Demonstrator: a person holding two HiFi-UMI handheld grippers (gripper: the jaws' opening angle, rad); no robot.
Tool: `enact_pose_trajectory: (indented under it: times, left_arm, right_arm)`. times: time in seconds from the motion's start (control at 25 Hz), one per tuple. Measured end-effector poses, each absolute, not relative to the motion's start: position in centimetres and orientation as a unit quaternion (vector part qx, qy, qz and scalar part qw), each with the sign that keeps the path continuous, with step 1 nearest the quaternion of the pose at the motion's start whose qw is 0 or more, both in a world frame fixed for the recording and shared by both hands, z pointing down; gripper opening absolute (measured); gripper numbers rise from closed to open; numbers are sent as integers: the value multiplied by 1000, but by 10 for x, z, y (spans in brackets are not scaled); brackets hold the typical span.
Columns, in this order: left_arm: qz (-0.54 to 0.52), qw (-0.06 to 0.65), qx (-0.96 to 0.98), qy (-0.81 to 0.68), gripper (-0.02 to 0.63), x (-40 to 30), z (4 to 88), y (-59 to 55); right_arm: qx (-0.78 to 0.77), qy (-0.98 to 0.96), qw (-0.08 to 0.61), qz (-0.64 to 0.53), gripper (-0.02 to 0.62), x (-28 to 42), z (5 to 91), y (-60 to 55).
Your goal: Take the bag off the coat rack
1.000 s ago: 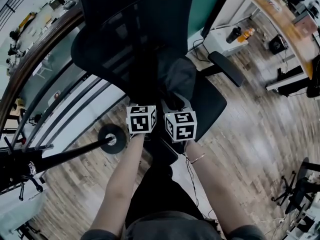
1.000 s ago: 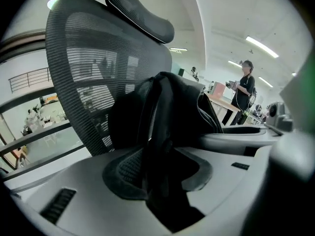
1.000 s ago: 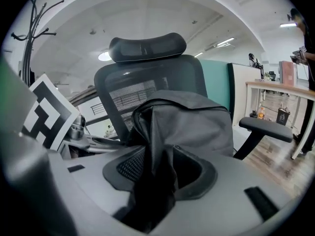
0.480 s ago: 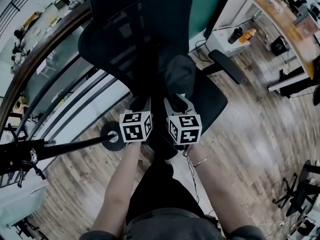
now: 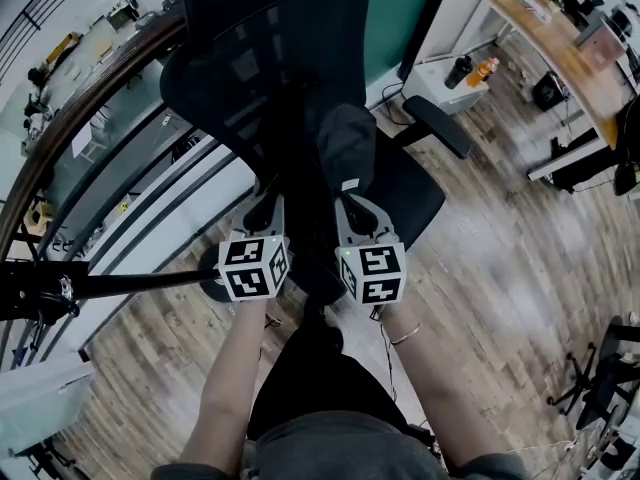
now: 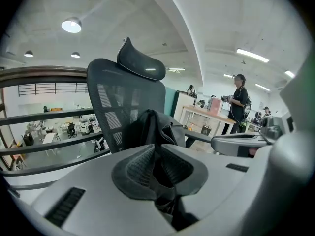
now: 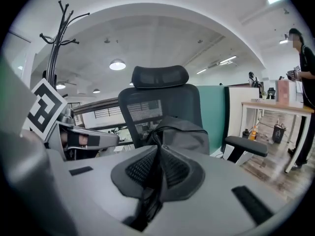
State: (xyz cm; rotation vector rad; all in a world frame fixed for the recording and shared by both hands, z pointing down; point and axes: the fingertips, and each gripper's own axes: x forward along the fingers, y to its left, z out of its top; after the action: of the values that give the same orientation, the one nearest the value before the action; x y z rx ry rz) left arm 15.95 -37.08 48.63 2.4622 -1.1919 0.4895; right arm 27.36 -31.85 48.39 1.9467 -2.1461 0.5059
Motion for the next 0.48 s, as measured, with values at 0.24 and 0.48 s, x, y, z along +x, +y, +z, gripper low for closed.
enact_pose_trajectory:
  times: [0.24, 0.48]
  left_arm:
    - [154, 163, 883, -412, 48, 159, 463, -343]
    - [149, 165, 887, -405, 38, 158, 456, -321]
  right_arm:
    - [666, -724, 90, 157, 5, 277, 468, -286]
    - [669, -723, 89, 148, 5, 281, 455, -257]
